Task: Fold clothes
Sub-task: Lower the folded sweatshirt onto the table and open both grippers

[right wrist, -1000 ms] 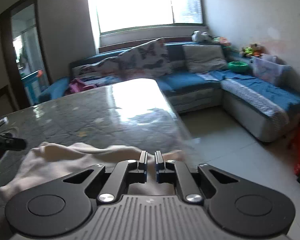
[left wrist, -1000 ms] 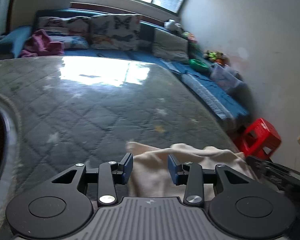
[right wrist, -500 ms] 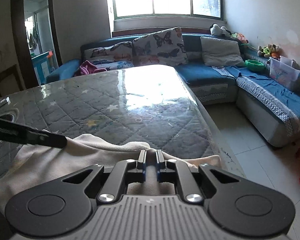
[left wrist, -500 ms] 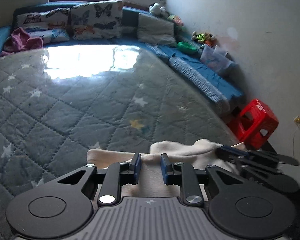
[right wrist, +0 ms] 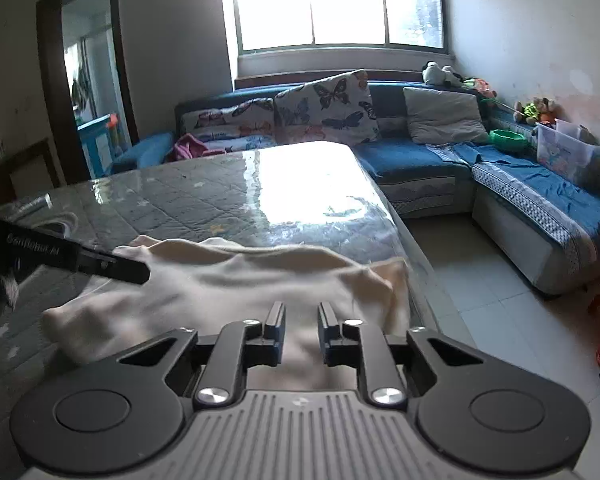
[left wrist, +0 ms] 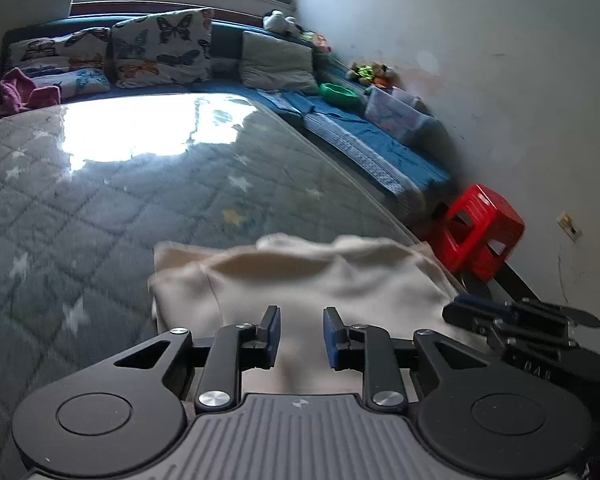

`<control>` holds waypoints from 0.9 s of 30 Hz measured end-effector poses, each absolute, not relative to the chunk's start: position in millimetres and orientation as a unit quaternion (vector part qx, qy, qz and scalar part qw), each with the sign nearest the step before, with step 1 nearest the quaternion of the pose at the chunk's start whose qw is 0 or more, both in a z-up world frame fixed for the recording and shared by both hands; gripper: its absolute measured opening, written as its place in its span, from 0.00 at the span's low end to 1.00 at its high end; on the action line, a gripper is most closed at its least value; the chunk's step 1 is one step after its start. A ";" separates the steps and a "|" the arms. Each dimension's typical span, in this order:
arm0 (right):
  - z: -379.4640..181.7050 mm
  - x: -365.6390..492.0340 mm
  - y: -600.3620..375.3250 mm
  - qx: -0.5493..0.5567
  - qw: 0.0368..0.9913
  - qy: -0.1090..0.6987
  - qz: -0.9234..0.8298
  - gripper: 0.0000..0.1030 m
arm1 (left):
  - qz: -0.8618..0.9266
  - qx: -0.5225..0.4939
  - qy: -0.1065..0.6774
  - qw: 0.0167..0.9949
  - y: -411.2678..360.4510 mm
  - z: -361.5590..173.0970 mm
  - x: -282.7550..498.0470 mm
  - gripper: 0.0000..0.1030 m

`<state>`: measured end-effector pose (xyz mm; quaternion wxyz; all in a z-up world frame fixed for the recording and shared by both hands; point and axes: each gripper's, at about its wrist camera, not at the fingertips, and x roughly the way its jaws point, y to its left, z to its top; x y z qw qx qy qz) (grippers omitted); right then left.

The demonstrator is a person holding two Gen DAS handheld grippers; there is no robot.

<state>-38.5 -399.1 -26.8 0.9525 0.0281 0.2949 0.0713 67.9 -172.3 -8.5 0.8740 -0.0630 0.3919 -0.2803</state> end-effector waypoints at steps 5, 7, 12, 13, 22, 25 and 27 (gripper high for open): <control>-41.8 -61.0 -403.1 0.025 0.953 0.298 0.059 0.21 | -0.283 -0.057 0.393 0.873 -166.3 -18.4 42.2 0.25; -44.7 -65.9 -402.2 0.013 0.955 0.292 0.056 0.21 | -0.280 -0.057 0.390 0.875 -164.7 -20.8 39.3 0.25; -30.1 -68.1 -390.2 0.000 0.959 0.277 0.063 0.24 | -0.277 -0.065 0.379 0.881 -160.6 -10.9 32.6 0.27; -30.5 -67.4 -386.4 0.000 0.959 0.275 0.068 0.25 | -0.275 -0.065 0.379 0.881 -159.6 -11.4 32.0 0.27; -43.9 -67.7 -353.2 -0.039 0.958 0.273 0.076 0.36 | -0.258 -0.070 0.374 0.888 -149.8 -12.8 25.0 0.42; -43.6 -71.7 -348.2 -0.032 0.959 0.271 0.080 0.42 | -0.252 -0.069 0.374 0.890 -148.4 -14.3 22.1 0.44; -47.7 -70.3 -345.6 -0.031 0.958 0.276 0.076 0.50 | -0.249 -0.070 0.377 0.889 -147.8 -16.5 20.5 0.45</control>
